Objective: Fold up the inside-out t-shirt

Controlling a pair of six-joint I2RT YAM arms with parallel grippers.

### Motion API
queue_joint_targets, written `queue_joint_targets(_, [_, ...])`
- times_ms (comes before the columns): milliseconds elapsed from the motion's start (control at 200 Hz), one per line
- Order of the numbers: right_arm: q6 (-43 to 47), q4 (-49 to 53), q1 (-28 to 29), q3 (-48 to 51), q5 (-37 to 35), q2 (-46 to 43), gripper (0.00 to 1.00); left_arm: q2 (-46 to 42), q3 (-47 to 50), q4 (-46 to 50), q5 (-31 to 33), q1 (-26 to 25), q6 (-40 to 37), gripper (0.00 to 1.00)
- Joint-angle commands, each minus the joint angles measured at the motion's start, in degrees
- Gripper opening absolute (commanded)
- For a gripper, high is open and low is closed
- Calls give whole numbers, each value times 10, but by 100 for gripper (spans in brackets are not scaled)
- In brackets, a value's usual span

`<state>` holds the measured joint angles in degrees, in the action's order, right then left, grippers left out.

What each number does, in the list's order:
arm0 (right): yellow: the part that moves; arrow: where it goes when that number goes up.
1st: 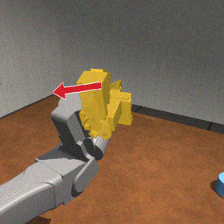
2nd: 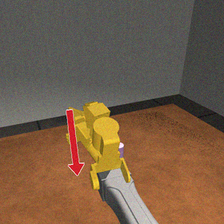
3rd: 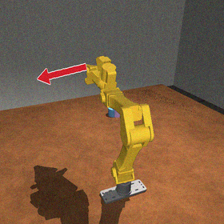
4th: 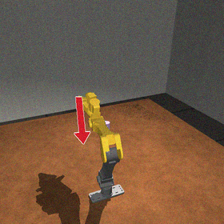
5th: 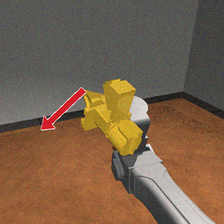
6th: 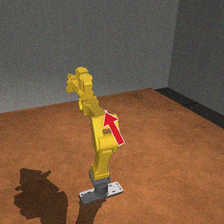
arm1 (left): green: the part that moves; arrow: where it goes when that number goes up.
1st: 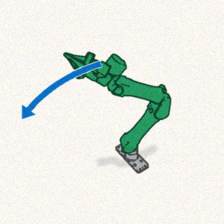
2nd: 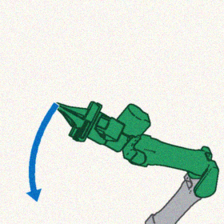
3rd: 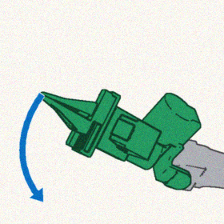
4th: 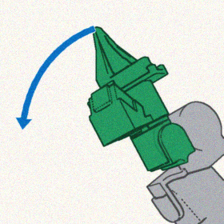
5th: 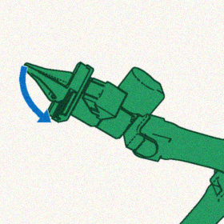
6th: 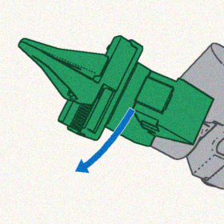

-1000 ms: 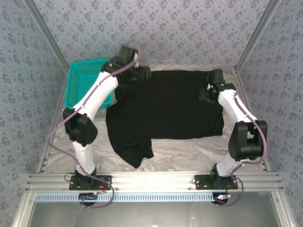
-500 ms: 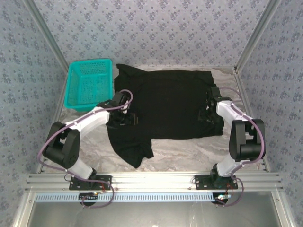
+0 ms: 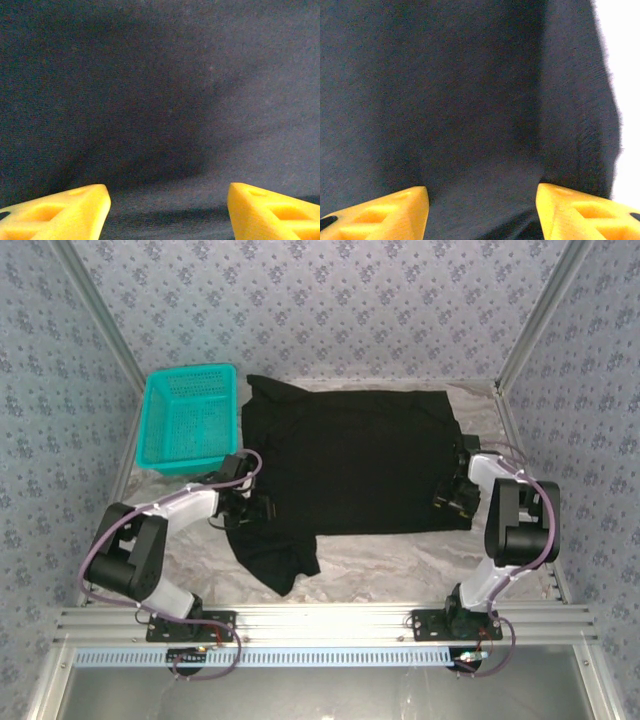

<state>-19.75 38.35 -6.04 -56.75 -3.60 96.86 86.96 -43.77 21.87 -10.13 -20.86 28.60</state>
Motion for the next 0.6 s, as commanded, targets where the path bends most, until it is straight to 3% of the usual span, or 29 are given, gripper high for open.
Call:
queue_joint_targets(0, [-10, 19, 6, -5, -32, -54, 61, 2, 7, 30, 18, 13, -2, 67])
queue_joint_targets(130, [35, -6, 107, 12, -11, -159, 63, -39, -25, 30, -11, 2, 5, 71])
queue_joint_targets(270, [35, -44, 275, 59, 146, -230, 62, -107, -31, 68, -9, -8, 14, 74])
queue_joint_targets(435, [-78, -167, 496, 89, 233, -165, 63, -179, -5, 158, -8, -23, 51, 74])
queue_joint_targets(595, [-144, -227, 601, 58, 232, -69, 61, -243, 36, 262, 0, -92, 128, 70])
